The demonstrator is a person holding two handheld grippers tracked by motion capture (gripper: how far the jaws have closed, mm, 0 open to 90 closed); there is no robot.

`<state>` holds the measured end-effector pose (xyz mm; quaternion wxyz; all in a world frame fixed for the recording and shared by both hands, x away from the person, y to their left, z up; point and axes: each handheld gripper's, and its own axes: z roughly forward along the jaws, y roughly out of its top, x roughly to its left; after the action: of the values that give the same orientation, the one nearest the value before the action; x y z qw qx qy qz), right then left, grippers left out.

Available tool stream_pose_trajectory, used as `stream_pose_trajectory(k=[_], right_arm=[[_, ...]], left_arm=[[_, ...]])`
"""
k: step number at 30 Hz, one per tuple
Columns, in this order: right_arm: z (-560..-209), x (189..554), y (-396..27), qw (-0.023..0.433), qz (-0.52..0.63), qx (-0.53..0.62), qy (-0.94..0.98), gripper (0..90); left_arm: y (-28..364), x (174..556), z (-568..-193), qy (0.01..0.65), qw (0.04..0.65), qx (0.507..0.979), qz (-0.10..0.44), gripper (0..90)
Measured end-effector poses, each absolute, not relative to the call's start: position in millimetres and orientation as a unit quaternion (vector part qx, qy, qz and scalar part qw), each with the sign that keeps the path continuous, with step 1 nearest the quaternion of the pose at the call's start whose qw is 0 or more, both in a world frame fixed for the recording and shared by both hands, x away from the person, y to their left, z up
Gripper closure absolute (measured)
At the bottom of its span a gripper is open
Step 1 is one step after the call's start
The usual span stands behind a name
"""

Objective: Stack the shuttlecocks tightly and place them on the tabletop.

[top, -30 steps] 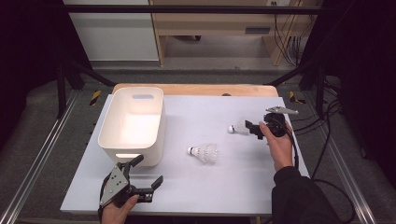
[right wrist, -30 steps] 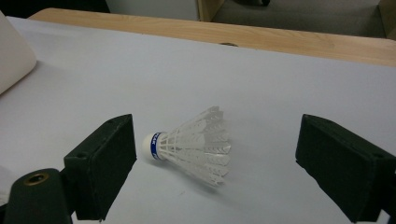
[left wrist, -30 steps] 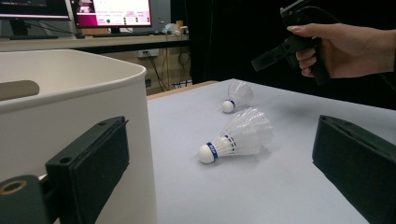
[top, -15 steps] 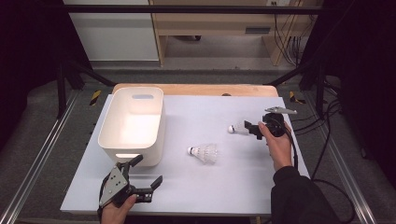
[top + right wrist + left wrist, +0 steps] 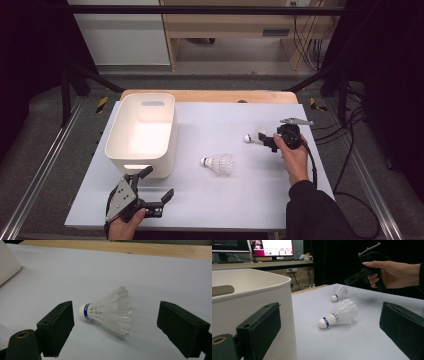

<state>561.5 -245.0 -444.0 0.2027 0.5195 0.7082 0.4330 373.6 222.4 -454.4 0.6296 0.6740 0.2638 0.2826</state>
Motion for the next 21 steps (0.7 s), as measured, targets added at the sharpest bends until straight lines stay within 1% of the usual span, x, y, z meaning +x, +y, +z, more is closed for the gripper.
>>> stream_pose_trajectory(k=[8, 11, 16, 21], right_arm=[[-448, 561, -248, 0.206, 0.432, 0.515, 0.712, 15.8], [-450, 561, -247, 0.203, 0.431, 0.512, 0.715, 18.5], [-455, 562, -241, 0.197, 0.427, 0.510, 0.720, 19.7], [-462, 566, -238, 0.202, 0.417, 0.515, 0.721, 23.7]], left_arm=[[222, 374, -455, 0.264, 0.631, 0.673, 0.281, 3.6], [222, 374, -455, 0.263, 0.630, 0.674, 0.282, 3.6], [223, 373, -454, 0.264, 0.630, 0.674, 0.283, 3.6], [223, 374, -455, 0.265, 0.631, 0.673, 0.281, 3.6]])
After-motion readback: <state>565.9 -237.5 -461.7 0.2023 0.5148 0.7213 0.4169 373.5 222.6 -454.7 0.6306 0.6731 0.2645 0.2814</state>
